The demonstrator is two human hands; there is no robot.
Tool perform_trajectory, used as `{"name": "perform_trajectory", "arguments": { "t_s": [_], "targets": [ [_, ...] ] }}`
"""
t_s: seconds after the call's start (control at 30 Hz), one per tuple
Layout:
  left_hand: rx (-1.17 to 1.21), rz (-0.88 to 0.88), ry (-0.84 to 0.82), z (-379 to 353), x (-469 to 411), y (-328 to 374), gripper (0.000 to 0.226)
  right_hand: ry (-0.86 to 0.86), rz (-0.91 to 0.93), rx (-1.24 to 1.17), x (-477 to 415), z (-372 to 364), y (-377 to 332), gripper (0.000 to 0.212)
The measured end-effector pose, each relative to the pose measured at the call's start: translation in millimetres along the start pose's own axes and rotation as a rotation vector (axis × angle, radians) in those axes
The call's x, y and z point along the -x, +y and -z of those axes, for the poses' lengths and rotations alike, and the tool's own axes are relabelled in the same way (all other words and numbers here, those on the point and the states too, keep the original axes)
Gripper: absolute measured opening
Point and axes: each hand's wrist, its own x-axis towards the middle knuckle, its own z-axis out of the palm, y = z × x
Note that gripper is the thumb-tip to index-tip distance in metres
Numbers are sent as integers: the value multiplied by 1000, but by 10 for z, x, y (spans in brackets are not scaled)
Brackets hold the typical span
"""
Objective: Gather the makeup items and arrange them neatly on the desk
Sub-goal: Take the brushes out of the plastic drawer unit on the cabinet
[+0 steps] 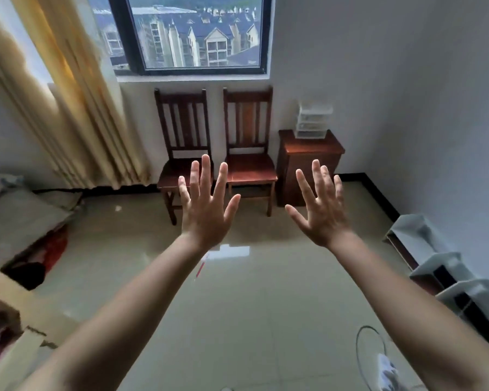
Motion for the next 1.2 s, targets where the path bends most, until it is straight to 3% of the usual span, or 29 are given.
{"name": "perform_trajectory", "arguments": {
  "t_s": [0.4, 0.73, 1.0, 1.2],
  "targets": [
    [55, -244, -156, -2172, -2980, 713, 70, 36, -360, 52, -1673, -959, 2370, 83],
    [19, -109, -335, -3998, -5139, 1399, 75, -135, -458, 19, -3430, -2024, 4670, 86],
    [79, -93, -390, -5138, -6379, 1370, 76, -266, -443, 21, -4719, -2984, 5506, 86],
    [110, -99, -464, -6320, -7490, 1180, 76, -339, -586, -81, -5677, -3939, 6094, 82]
  ]
}}
